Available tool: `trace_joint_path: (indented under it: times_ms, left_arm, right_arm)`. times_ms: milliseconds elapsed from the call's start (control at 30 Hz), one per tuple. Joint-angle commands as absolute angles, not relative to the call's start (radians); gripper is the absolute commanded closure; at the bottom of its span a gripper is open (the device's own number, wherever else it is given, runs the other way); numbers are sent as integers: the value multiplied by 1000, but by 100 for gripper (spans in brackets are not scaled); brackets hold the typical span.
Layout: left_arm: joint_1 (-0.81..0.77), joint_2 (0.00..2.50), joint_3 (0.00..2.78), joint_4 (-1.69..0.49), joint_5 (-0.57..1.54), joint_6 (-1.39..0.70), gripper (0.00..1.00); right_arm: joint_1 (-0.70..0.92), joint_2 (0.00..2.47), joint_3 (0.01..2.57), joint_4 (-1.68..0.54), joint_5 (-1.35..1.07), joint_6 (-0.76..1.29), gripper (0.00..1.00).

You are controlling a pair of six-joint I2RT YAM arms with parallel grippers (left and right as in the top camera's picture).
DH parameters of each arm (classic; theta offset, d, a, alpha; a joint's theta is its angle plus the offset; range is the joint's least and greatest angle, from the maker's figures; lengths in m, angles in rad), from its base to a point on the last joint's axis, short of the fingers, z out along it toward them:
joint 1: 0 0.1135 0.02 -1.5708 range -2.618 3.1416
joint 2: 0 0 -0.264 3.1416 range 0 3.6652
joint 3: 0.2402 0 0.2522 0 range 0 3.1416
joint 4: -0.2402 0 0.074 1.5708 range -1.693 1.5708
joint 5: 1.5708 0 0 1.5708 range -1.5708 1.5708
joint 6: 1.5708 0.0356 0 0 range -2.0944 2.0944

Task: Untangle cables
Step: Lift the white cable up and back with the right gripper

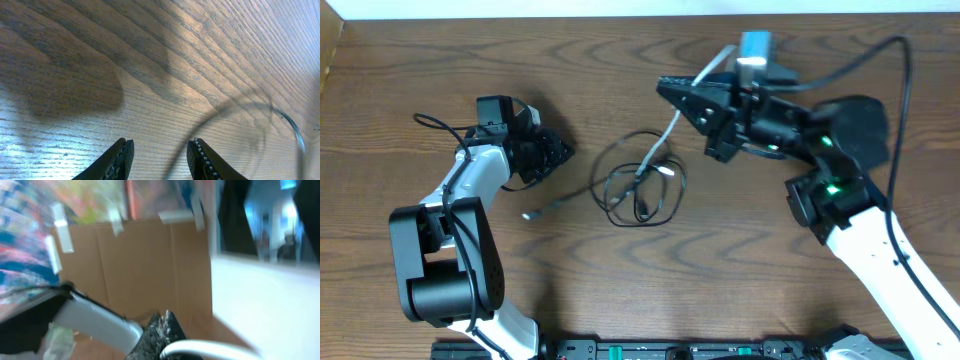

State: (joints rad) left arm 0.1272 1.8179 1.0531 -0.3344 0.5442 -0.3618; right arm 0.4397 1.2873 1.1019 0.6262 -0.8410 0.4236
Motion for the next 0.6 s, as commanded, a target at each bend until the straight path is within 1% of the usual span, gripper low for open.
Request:
trace_joint_path:
  times_ms: [0,67,133,200,267,367,467,567]
  left_arm:
    - [128,1827,1058,-338,535,-349,60]
    - [128,1827,1058,-338,535,-349,60]
    - [128,1827,1058,-338,535,-349,60]
    - [128,1827,1058,-338,535,-349,51]
    - [128,1827,1058,-338,535,-349,47]
    - [128,1827,1058,-339,535,-349,41]
    - [128,1827,1058,-339,535,-349,40]
    - [128,1827,1058,-339,536,-349,40]
  right_arm:
    - [429,1232,1106,710,-855,410,99]
    - [416,1217,1106,724,-813,410,99]
    - [408,1214,1106,681,-726,411,99]
    - [407,1219,1105,575,-585,410,99]
    - [408,1229,1105,457,-461,411,99]
    - [407,1256,1105,407,-511,409,99]
    - [407,1291,1105,454,-598,395,99]
    - [407,1311,1105,484,-485,457,99]
